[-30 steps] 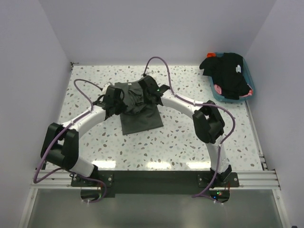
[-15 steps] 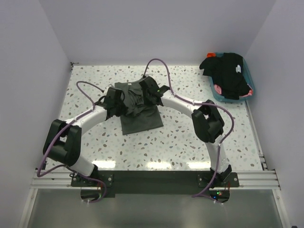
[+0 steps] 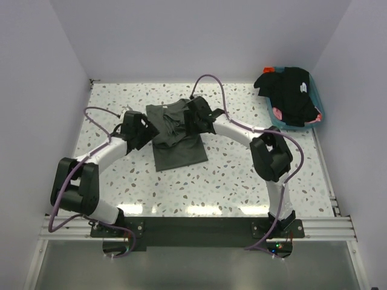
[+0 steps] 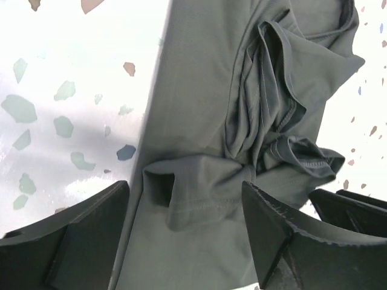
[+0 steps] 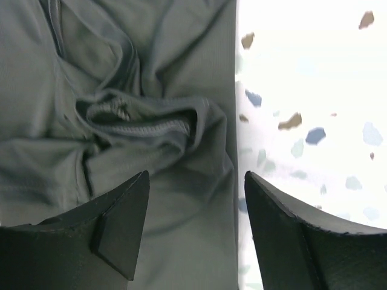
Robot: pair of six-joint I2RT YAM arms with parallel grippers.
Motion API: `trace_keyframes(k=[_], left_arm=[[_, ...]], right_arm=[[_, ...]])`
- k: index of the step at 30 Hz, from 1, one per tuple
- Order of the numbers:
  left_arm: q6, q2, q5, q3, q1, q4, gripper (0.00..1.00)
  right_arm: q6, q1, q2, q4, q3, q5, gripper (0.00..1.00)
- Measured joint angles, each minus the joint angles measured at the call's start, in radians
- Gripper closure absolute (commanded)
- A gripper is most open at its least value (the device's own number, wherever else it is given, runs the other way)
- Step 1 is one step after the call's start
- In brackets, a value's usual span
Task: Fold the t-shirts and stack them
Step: Fold the tshirt
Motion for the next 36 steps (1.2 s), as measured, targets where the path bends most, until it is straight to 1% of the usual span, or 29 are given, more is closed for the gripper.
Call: trace_keyframes(k=[1, 3, 6, 7, 9, 10, 13, 15, 21, 26, 30, 36], left_arm=[[0.001, -0.019, 0.003, -0.014, -0.001, 0.003, 0.27], [0.002, -0.052, 0.007, -0.045, -0.006, 0.011, 0.32], [0.005, -0.097, 0.005, -0.097, -0.023, 0.012, 0.43], [0.006, -0.110, 0.003, -0.117, -0.036, 0.011, 0.49], [0.006, -0.126, -0.002, -0.148, -0.076, 0.007, 0.57], [0.005, -0.128, -0.003, -0.159, -0.099, 0.006, 0.65], [0.000, -0.126, -0.003, -0.180, -0.164, 0.008, 0.74], [-0.004, -0.108, 0.000, -0.182, -0.195, 0.017, 0.77], [-0.005, 0.010, 0.002, -0.162, -0.203, 0.038, 0.78], [0.000, 0.110, 0.005, -0.030, -0.181, 0.053, 0.76], [0.008, 0.179, 0.013, 0.079, -0.148, 0.056, 0.73], [0.018, 0.227, 0.031, 0.157, -0.101, 0.069, 0.70]], right_arm=[[0.000, 0.001, -0.019, 0.002, -0.028, 0.000, 0.39], [0.003, 0.005, -0.057, 0.015, -0.079, -0.010, 0.40], [0.005, 0.013, -0.103, 0.039, -0.142, -0.031, 0.40], [0.005, 0.015, -0.110, 0.045, -0.155, -0.036, 0.41], [0.006, 0.026, -0.113, 0.054, -0.170, -0.049, 0.43], [0.007, 0.033, -0.113, 0.059, -0.174, -0.053, 0.44], [0.011, 0.056, -0.111, 0.066, -0.178, -0.061, 0.46], [0.011, 0.068, -0.103, 0.076, -0.178, -0.071, 0.48], [0.012, 0.091, -0.031, 0.075, -0.130, -0.079, 0.49], [0.012, 0.090, 0.027, 0.063, -0.080, -0.079, 0.49], [0.010, 0.090, 0.049, 0.047, -0.027, -0.074, 0.49], [0.003, 0.085, 0.085, 0.023, 0.079, -0.069, 0.49]])
